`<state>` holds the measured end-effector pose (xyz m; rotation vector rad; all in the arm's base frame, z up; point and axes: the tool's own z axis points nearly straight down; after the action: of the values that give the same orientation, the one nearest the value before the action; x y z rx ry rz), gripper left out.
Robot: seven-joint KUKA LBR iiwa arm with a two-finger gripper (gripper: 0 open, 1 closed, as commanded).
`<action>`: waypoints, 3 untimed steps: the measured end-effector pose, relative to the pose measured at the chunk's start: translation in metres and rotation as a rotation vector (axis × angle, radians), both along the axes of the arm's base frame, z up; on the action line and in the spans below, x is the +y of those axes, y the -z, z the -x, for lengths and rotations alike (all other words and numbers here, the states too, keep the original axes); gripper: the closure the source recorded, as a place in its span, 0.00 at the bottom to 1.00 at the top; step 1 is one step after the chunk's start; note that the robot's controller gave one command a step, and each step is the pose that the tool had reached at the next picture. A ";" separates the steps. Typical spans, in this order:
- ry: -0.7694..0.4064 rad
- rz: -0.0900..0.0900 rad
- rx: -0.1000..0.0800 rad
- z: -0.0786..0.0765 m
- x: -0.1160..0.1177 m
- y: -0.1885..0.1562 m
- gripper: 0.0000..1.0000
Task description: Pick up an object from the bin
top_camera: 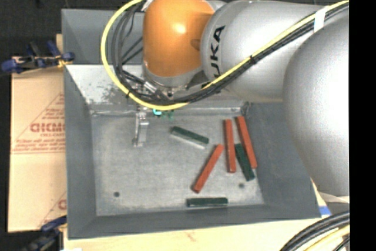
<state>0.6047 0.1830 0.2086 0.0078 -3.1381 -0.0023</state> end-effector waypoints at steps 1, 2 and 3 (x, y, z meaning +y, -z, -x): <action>0.001 0.004 0.000 -0.014 -0.098 0.122 0.00; -0.401 0.004 -0.015 -0.027 -0.143 0.030 0.00; -0.653 0.003 -0.013 -0.013 -0.151 -0.021 0.00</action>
Offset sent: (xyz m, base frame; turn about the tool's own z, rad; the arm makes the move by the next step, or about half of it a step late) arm 0.0144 -0.0925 -0.1177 -0.0048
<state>0.6175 0.0318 0.2293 1.0181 -2.9817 0.0040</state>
